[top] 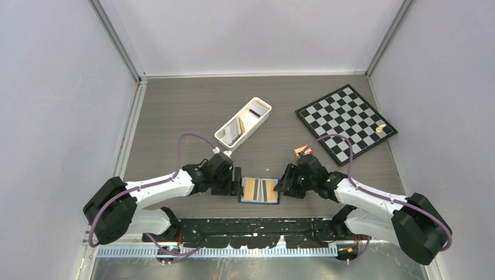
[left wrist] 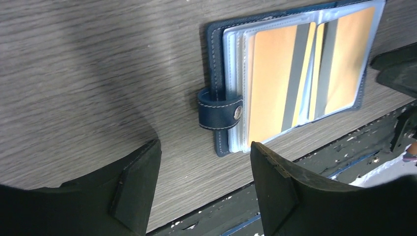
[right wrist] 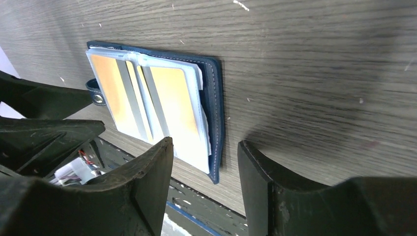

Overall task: Put the credit cards into the card holder
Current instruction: Insert the credit card into the card holder, then close the card holder at the center of the board.

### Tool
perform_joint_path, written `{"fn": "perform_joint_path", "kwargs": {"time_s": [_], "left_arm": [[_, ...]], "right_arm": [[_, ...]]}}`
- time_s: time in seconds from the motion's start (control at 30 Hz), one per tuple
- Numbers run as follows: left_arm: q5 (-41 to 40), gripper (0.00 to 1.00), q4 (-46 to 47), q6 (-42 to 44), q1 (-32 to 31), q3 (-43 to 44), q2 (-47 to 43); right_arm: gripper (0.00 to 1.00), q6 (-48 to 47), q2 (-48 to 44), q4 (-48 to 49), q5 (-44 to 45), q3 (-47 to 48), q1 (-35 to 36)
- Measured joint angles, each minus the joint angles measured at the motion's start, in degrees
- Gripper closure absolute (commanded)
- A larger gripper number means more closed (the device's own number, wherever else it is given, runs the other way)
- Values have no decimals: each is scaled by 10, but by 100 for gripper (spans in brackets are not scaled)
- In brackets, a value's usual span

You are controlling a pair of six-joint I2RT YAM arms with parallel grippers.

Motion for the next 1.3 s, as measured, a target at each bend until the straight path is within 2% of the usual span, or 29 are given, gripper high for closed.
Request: {"fn": "perform_joint_path", "kwargs": {"time_s": [0.3,0.43,0.6,1.0,1.3], "left_arm": [[34,52,59,-7,4,-9,24],[42,63,85,-9,4,-14,34],[48,72,124,-17,11,-33,35],[60,79,220,-32,11,-63,51],[86,81,290,-38,11,-63,92]], "right_arm": [[46,23,53,71,-36,-5,0],[49,31,57,91,-45,-12,0],[51,42,50,104,-46,-24,-3],[54,63,-20,103,-32,-50,-3],[54,53,-76,56,-19,-33,-3]]}}
